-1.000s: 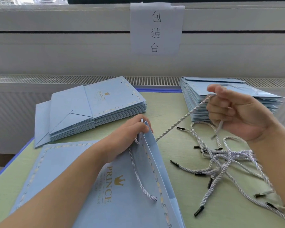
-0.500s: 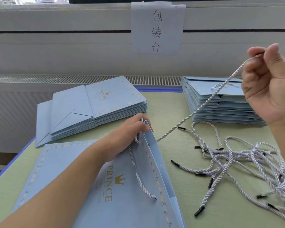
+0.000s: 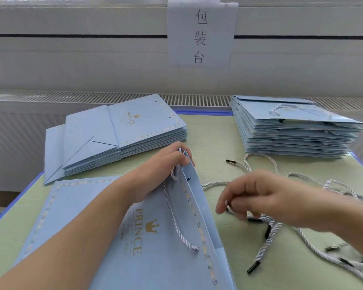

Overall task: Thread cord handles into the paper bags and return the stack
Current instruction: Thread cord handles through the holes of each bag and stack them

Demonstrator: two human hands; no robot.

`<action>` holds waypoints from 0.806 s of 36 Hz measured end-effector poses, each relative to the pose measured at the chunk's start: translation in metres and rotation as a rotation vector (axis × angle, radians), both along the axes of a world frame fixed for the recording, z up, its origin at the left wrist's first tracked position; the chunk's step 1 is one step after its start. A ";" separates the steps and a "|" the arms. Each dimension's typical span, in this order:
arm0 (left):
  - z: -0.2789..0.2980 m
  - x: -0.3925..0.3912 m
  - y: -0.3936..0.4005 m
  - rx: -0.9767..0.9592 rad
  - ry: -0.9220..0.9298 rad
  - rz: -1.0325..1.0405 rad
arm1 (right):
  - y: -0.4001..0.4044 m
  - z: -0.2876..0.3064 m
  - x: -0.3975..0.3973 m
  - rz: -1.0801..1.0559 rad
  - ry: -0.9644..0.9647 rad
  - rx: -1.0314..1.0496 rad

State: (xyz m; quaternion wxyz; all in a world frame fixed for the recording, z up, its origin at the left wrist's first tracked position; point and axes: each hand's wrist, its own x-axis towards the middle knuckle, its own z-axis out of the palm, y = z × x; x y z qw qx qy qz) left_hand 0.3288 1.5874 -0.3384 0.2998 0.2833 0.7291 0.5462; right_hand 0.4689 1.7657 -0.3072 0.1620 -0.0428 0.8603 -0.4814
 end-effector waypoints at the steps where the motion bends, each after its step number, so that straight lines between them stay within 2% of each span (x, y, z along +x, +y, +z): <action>1: 0.000 0.000 0.000 0.000 -0.001 0.004 | -0.005 -0.003 0.003 0.004 -0.029 0.038; 6: -0.001 0.000 0.000 0.023 -0.017 0.010 | -0.019 -0.007 0.008 -0.008 0.004 0.139; 13: -0.001 -0.002 0.000 0.115 -0.100 0.039 | -0.033 -0.006 0.012 0.038 0.151 0.311; 16: -0.001 -0.003 0.000 0.110 -0.093 0.063 | -0.036 -0.005 0.014 0.098 0.134 0.367; 21: -0.002 -0.004 0.001 0.114 -0.102 0.073 | -0.038 -0.014 0.013 0.122 0.085 0.229; 29: -0.001 -0.005 0.000 0.134 -0.134 0.064 | -0.038 -0.021 0.006 0.118 -0.053 -0.102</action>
